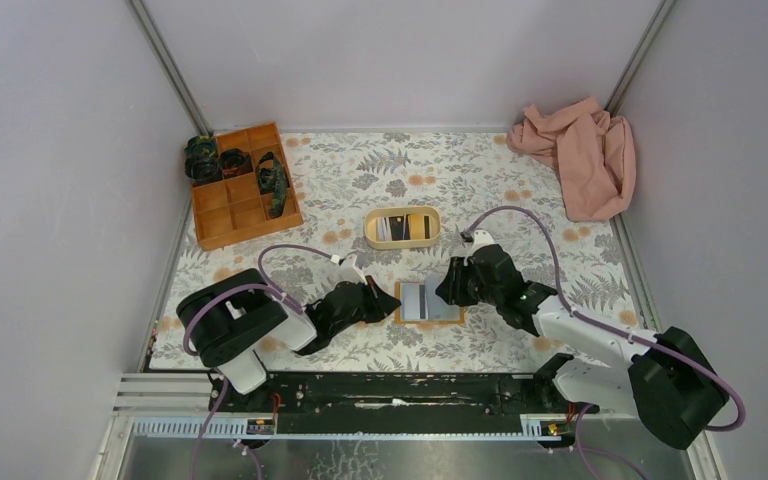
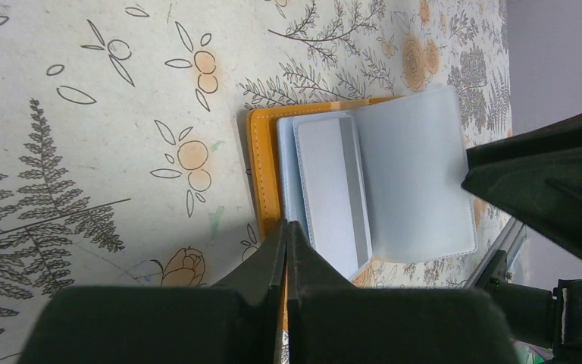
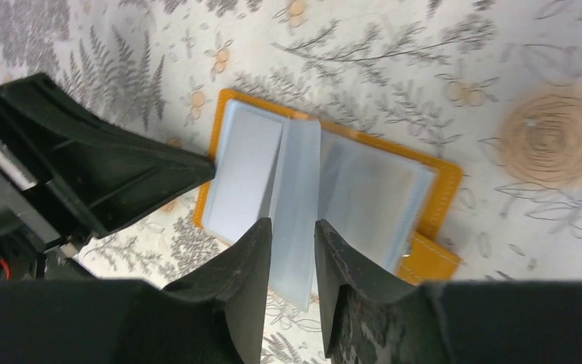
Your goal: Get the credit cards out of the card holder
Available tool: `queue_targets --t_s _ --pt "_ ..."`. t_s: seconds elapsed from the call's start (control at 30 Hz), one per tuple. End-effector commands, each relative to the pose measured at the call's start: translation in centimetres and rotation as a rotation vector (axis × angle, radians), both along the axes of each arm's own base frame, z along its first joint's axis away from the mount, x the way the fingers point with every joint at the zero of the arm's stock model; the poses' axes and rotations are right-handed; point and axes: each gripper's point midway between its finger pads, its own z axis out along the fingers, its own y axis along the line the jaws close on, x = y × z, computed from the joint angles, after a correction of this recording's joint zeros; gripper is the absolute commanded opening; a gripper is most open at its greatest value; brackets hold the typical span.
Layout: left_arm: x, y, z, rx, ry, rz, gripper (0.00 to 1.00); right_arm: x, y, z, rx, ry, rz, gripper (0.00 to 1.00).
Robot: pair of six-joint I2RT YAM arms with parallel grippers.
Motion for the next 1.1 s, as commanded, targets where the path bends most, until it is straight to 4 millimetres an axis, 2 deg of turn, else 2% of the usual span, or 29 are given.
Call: queue_targets --t_s 0.0,0.27,0.67,0.8,1.07 --pt "-1.1 1.3 -2.6 0.091 0.049 -0.010 0.00 0.5 -2.3 -0.3 -0.029 -0.013 -0.073 0.35" --pt "-1.1 1.2 -2.4 0.086 0.046 -0.014 0.00 -1.0 -3.5 -2.7 -0.055 0.045 -0.084 0.35" --pt "-1.1 1.0 -2.7 0.090 0.049 -0.022 0.00 -1.4 -2.8 -4.5 -0.048 0.095 -0.054 0.36" --pt "-1.2 1.1 -2.7 0.090 0.049 -0.022 0.00 -1.7 -1.4 -4.4 0.001 0.110 0.002 0.37" --pt "-1.2 1.0 -3.0 0.093 0.052 -0.023 0.00 -1.2 1.3 -2.5 0.104 0.107 0.078 0.38"
